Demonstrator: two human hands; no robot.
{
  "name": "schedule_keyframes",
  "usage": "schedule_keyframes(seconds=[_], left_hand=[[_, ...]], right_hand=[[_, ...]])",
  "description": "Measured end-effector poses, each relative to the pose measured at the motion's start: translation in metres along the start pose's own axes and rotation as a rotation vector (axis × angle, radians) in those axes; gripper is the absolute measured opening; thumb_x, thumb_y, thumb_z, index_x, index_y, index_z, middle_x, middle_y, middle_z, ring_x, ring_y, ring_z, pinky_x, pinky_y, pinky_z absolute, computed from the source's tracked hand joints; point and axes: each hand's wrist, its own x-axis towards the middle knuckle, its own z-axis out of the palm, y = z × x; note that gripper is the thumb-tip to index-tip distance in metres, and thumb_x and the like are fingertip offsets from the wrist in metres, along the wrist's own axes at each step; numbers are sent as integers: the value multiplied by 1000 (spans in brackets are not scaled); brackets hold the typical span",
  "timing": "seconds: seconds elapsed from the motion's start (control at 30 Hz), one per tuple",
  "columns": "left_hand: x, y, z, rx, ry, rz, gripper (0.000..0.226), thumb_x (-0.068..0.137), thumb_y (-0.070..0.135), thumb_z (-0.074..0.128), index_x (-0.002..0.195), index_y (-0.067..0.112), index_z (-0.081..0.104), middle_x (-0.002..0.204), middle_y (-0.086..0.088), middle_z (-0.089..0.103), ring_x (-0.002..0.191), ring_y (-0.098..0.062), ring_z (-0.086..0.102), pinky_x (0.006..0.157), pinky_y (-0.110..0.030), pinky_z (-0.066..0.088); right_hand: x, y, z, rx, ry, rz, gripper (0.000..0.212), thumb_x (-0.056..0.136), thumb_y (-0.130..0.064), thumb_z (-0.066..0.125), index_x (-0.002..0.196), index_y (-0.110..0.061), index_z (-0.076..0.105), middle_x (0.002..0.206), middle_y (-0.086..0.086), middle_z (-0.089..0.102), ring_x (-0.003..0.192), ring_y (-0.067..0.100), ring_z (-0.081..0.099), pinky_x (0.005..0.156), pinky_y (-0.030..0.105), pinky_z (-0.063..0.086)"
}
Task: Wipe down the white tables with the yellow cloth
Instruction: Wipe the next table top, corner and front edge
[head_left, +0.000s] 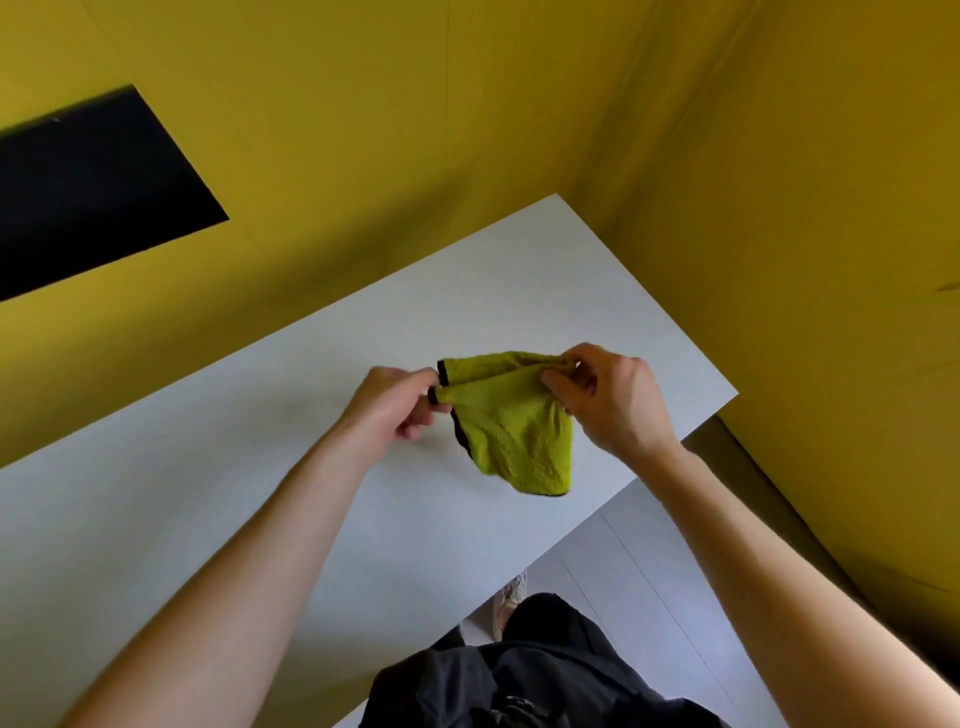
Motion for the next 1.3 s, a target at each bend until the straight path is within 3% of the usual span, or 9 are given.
schedule_keyframes(seconds=[0.13,0.3,0.47,0.6,0.73,0.87,1.13,1.2,1.3], left_hand=[[19,25,-4,94,86,127,41,102,33,65,136,13,53,94,-8,83,73,-22,77,63,-33,56],[51,-26,-11,703,235,280,43,102,43,66,138,22,55,118,3,72,115,-25,67,97,-40,55],[101,-76,-18,1192,386,654,51,106,42,58,150,16,55,156,-14,52,148,-36,45,115,-55,43],[141,-84,-26,1279,504,674,61,111,48,43,164,18,39,174,-17,30,163,-37,25,130,-63,20],[150,-98,-29,1310,601,630,70,112,54,30,171,16,27,179,-13,21,167,-33,17,132,-61,12],[144,-97,-27,1338,633,638,72,112,54,28,172,15,24,181,-12,17,168,-30,11,132,-61,12],[145,-101,-27,1264,691,722,70,110,50,41,170,13,33,180,-10,21,168,-28,14,131,-62,20],[145,-102,-27,1214,692,745,71,109,47,45,168,11,35,179,-11,24,168,-28,17,130,-63,21],[149,-104,-29,1183,715,769,71,106,45,49,164,5,41,177,-14,29,166,-30,23,129,-65,24]], right_hand=[[50,27,19,-211,-50,90,50,101,-27,69,148,-16,57,112,5,77,107,33,71,85,41,55],[42,67,79,-286,-161,45,58,103,-35,71,153,-9,56,150,15,61,144,37,53,113,48,50],[43,82,147,-369,-146,-231,69,111,-56,51,169,-21,36,179,6,24,169,27,7,136,54,15],[22,100,179,-411,-146,-269,78,110,-69,35,175,-33,10,183,1,2,169,24,-7,135,60,7],[16,101,175,-426,-175,-370,91,99,-82,47,173,-41,15,183,8,1,169,32,-5,133,64,7],[23,98,178,-447,-187,-381,87,100,-78,47,173,-41,17,183,9,2,169,32,-4,133,65,10],[251,56,185,-460,-30,-120,77,103,-69,33,172,-37,26,182,13,9,168,36,2,133,64,3],[238,35,200,-461,-42,-257,76,102,-64,36,171,-32,29,181,16,11,168,39,4,133,65,4],[195,2,226,-481,-238,-688,74,103,-60,37,171,-31,30,181,16,14,168,38,6,133,64,8]])
